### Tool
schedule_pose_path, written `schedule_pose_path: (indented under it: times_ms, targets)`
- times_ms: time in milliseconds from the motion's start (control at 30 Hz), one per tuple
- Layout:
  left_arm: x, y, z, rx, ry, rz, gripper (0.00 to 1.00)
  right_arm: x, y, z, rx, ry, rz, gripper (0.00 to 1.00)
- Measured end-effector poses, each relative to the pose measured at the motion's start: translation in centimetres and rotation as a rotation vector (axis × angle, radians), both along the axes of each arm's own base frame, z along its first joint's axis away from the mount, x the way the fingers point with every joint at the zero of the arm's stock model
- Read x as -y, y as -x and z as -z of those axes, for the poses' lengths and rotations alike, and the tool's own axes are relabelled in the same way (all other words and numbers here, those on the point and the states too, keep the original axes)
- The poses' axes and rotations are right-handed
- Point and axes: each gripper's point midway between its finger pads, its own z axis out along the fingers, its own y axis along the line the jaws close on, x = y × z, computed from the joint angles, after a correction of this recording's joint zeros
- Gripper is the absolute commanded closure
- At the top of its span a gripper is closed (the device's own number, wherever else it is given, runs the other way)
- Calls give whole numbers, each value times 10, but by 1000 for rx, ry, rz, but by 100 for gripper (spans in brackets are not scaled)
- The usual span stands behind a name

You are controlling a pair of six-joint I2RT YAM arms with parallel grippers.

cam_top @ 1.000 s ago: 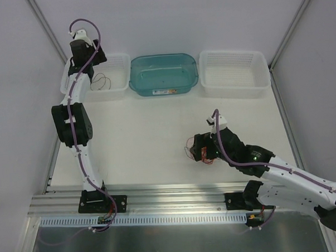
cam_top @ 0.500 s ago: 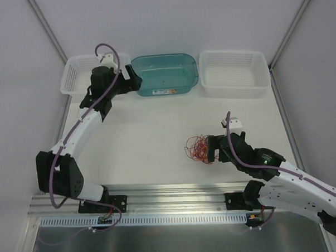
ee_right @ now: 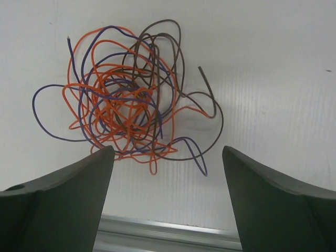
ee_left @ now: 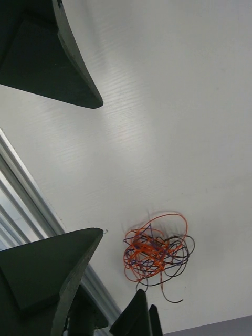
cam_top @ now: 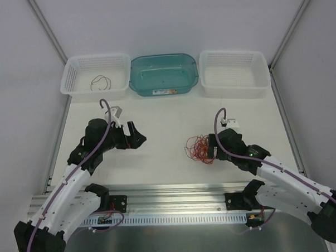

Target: Untangle the cables

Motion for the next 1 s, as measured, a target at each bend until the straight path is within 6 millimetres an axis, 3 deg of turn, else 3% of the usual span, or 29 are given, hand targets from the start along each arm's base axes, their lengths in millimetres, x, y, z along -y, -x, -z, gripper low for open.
schedule_pose_path:
  times_ms: [200, 400, 500, 567, 800, 1000]
  targets:
    - [-8, 36, 7, 27, 41, 9, 1, -26, -15, 24, -50, -12, -25, 29]
    - [-7, 52, 40, -95, 85, -18, 1, -54, -16, 53, -114, -2, -84, 58]
    - [-3, 58, 52, -160, 112, -23, 1, -78, -5, 52, -116, 9, -165, 92]
    - [0, 61, 56, -179, 128, -21, 1, -99, -3, 43, -104, -9, -205, 99]
    - [30, 75, 62, -230, 169, 61, 1, -161, -1, 12, -59, -82, -304, 99]
    - [51, 84, 80, -277, 108, 101, 1, -180, 3, 14, -67, -90, -332, 99]
